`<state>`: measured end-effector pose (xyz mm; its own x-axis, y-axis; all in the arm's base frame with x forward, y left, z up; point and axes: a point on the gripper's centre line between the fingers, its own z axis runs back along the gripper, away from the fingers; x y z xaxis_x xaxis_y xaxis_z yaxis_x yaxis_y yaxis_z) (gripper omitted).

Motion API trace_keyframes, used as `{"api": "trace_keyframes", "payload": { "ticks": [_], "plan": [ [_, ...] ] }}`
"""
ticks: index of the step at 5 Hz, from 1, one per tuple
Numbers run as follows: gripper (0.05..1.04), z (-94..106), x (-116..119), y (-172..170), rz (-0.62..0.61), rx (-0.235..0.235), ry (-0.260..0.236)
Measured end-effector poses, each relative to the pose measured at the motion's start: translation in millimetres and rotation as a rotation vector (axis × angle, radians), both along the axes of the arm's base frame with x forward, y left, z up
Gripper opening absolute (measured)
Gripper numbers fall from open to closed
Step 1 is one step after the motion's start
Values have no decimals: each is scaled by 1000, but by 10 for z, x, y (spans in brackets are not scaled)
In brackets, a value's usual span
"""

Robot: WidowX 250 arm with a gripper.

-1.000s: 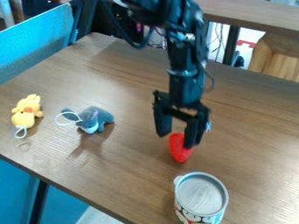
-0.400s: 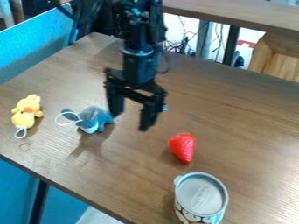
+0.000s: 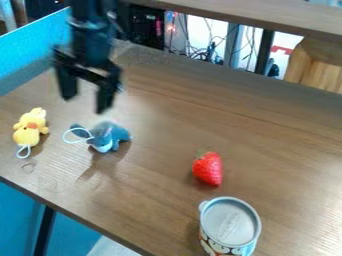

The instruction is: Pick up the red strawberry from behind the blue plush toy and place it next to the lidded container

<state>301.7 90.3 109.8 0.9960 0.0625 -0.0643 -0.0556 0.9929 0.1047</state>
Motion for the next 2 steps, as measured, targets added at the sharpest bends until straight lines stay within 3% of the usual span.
{"api": "trace_keyframes", "payload": {
  "ticks": [1, 2],
  "plan": [
    [1009, 188, -12, 424, 47, -71, -5],
    [1009, 212, -28, 778, 103, -83, 27]
  ]
}}
